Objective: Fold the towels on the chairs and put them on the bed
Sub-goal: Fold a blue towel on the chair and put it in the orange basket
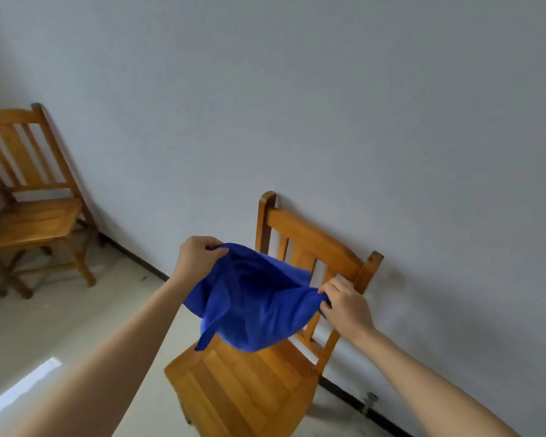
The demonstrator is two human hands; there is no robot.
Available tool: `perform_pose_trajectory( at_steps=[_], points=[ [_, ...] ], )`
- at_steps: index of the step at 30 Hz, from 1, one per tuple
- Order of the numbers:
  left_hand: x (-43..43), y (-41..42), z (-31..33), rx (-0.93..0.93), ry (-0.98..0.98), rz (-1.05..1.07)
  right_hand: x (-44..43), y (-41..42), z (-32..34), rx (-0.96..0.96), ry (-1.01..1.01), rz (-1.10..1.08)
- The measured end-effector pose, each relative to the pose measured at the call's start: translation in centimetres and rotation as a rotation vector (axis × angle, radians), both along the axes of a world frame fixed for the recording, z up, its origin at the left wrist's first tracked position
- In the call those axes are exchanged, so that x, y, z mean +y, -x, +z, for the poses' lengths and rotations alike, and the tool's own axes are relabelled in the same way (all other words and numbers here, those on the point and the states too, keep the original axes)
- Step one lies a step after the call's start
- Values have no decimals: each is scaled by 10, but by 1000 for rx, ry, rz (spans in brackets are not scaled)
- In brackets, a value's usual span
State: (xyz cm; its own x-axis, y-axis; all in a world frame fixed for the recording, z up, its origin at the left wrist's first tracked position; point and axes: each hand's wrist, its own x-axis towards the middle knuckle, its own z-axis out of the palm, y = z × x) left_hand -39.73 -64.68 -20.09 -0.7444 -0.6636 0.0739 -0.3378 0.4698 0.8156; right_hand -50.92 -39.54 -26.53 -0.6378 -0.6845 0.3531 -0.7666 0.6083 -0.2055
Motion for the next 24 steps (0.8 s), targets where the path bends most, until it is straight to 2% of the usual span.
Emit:
perform_pose_trajectory(
  at_steps=[4,11,15,20,24],
  points=[
    [17,-46,2,-48,7,71,-4,-25,-6,-99,-18,103],
    [39,-87,20,-108,141,73,-28,-60,-6,-206,-142,283],
    [44,-104,26,-166,258,-5,-52,-78,7,-251,-94,343],
    [51,-124,35,-266,449,-136,-82,-107,25,-423,-53,394],
    [46,-141,40,-329,574,-198,-101,-133,31,-492,16,520]
  ],
)
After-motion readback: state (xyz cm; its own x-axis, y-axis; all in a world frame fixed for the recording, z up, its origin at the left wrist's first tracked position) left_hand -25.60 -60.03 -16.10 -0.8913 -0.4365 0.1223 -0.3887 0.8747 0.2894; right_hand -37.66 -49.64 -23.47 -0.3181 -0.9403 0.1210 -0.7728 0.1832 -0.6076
